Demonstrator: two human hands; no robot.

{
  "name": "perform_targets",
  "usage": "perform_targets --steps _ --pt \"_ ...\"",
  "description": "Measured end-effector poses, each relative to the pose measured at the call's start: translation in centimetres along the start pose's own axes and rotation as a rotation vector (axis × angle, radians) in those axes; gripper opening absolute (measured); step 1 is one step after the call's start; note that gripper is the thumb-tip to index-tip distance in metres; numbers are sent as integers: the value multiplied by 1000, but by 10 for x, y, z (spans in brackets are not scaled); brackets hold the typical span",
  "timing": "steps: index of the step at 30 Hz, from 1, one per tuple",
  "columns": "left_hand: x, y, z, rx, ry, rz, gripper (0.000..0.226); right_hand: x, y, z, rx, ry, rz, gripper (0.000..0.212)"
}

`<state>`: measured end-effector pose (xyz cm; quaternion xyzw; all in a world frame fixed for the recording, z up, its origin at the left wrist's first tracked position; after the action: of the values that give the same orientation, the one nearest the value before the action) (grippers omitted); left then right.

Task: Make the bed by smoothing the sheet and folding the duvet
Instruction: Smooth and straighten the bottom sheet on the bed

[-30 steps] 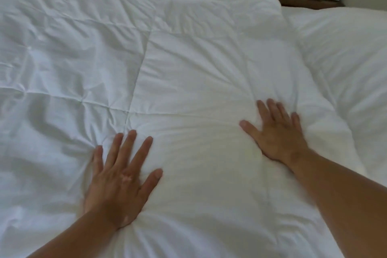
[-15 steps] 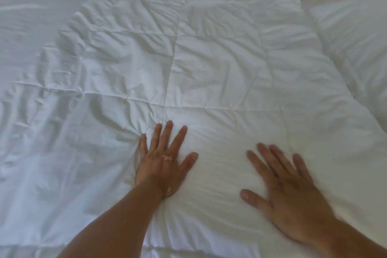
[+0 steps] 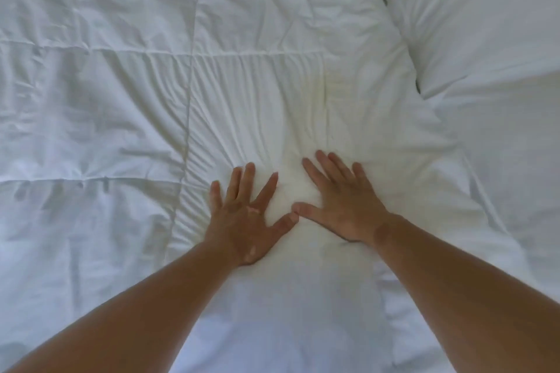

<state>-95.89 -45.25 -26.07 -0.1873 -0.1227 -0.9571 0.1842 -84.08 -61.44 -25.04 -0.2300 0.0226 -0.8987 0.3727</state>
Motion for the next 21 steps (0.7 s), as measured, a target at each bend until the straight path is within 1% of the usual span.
perform_targets --steps 2,4,6,8,10,12,13,15,16,17,19,21 --pt "43 14 -19 -58 -11 -95 88 69 17 -26 44 43 -11 92" --pt "95 23 -43 -102 41 -203 83 139 31 -50 70 82 -57 92" --pt "152 31 -72 -71 69 -256 79 206 36 -76 53 53 -112 91" --pt "206 41 -101 -38 41 -289 79 255 37 -97 37 26 -150 89" --pt "235 56 -116 -37 55 -289 80 272 31 -97 30 28 -195 91" --pt "240 72 -111 -20 92 -238 80 263 15 -83 7 10 -233 93" --pt "240 79 -109 -6 103 -218 78 259 5 -82 2 -7 -223 90" --pt "248 91 -113 -40 122 -224 73 269 -11 -95 5 40 -104 84" --pt "258 95 -120 -61 123 -230 70 288 -12 -108 33 70 -62 85" --pt "273 97 -129 -69 124 -224 69 312 -6 -124 70 96 -58 85" --pt "312 100 -154 -36 120 -219 70 362 17 -153 98 129 -117 86" --pt "367 110 -176 -8 90 -254 71 409 32 -169 126 124 -163 87"
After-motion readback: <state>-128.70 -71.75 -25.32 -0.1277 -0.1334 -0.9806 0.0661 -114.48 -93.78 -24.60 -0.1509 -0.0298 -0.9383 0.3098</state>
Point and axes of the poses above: each hand's wrist, its own x-axis away from the middle knuckle, its own z-axis out of the back of the hand, y = z × x, the point moved 2 cm from there along -x, towards the middle knuckle, and after that the axes turned 1 degree about z, right-handed, at the moved point
